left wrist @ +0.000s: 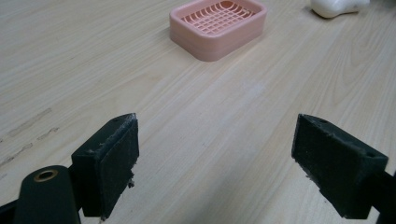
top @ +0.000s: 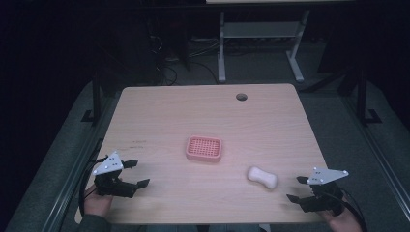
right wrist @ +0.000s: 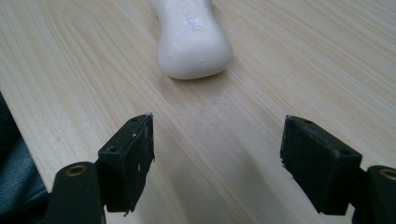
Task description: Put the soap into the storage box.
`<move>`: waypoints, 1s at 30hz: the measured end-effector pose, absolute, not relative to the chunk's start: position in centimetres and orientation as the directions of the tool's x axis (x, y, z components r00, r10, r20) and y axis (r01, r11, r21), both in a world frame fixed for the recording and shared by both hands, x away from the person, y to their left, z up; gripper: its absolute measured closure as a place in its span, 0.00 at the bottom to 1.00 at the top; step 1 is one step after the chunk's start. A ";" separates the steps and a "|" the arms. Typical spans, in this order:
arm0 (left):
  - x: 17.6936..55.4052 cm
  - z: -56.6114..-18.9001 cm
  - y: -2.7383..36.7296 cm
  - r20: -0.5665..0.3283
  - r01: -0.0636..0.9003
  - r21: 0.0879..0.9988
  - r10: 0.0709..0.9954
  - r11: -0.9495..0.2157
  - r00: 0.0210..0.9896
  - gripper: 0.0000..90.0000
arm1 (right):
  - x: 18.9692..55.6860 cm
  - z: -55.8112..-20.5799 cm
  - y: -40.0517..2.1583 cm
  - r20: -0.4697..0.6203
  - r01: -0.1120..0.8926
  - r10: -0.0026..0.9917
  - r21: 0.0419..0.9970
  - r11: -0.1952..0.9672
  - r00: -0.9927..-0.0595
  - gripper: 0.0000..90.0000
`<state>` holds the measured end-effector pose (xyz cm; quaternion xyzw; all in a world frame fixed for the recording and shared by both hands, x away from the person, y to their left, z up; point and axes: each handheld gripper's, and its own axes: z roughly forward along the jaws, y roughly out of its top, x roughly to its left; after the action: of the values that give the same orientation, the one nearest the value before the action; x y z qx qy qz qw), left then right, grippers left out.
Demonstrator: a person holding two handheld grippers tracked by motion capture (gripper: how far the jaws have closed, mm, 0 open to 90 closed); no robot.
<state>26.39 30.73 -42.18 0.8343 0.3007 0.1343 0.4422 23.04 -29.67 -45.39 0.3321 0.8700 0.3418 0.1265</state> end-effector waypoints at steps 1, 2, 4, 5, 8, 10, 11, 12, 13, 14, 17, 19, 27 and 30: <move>26.4 -42.2 30.7 -0.041 0.382 0.819 0.620 -0.429 0.784 0.16 | 23.1 -45.4 -29.5 0.004 0.488 0.660 0.676 0.552 -0.752 0.28; 26.3 -42.1 30.7 -0.040 0.380 0.819 0.619 -0.429 0.784 0.16 | 23.1 -45.4 -29.3 0.001 0.487 0.656 0.671 0.559 -0.755 0.28; 26.2 -42.1 30.7 -0.037 0.378 0.820 0.618 -0.431 0.786 0.16 | 23.2 -45.4 -29.0 -0.005 0.476 0.644 0.668 0.572 -0.765 0.28; 26.2 -42.1 30.7 -0.036 0.377 0.819 0.617 -0.432 0.786 0.16 | 23.2 -45.3 -28.8 -0.003 0.480 0.643 0.663 0.575 -0.766 0.28; 26.2 -42.1 30.7 -0.033 0.376 0.819 0.619 -0.434 0.785 0.16 | 23.2 -45.1 -28.5 -0.002 0.473 0.630 0.658 0.586 -0.777 0.28; 26.2 -42.1 30.8 -0.034 0.377 0.821 0.621 -0.430 0.783 0.16 | 23.3 -45.0 -28.4 -0.007 0.471 0.625 0.653 0.594 -0.780 0.28; 26.2 -42.1 30.8 -0.034 0.377 0.821 0.621 -0.430 0.783 0.16 | 23.4 -44.9 -28.3 -0.011 0.469 0.624 0.648 0.599 -0.781 0.28; 26.2 -42.1 30.9 -0.038 0.382 0.820 0.625 -0.426 0.780 0.16 | 23.5 -44.7 -28.2 -0.013 0.469 0.619 0.640 0.608 -0.785 0.28; 26.2 -42.1 30.9 -0.038 0.381 0.822 0.626 -0.424 0.779 0.16 | 23.6 -44.7 -28.1 -0.013 0.470 0.617 0.636 0.612 -0.787 0.28; 26.2 -42.1 31.0 -0.038 0.382 0.821 0.627 -0.424 0.778 0.16 | 23.7 -44.7 -28.0 -0.010 0.472 0.614 0.631 0.616 -0.789 0.28; 26.3 -42.1 31.0 -0.038 0.382 0.822 0.628 -0.423 0.777 0.16 | 24.2 -44.6 -27.4 0.001 0.477 0.605 0.616 0.627 -0.797 0.28; 26.3 -42.1 30.9 -0.037 0.382 0.820 0.626 -0.427 0.779 0.16 | 24.5 -44.5 -27.0 -0.012 0.469 0.596 0.604 0.644 -0.803 0.27; 26.3 -42.0 31.0 -0.034 0.380 0.820 0.627 -0.427 0.778 0.16 | 25.1 -44.0 -26.3 -0.016 0.467 0.588 0.591 0.658 -0.809 0.24; 26.3 -42.0 31.1 -0.035 0.382 0.821 0.630 -0.424 0.775 0.16 | 25.3 -43.6 -26.0 -0.014 0.465 0.585 0.590 0.660 -0.811 0.22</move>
<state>26.31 31.08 -42.03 0.8322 0.3043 0.1404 0.4418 25.33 -26.01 -43.65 0.2900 0.9052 0.2934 0.1020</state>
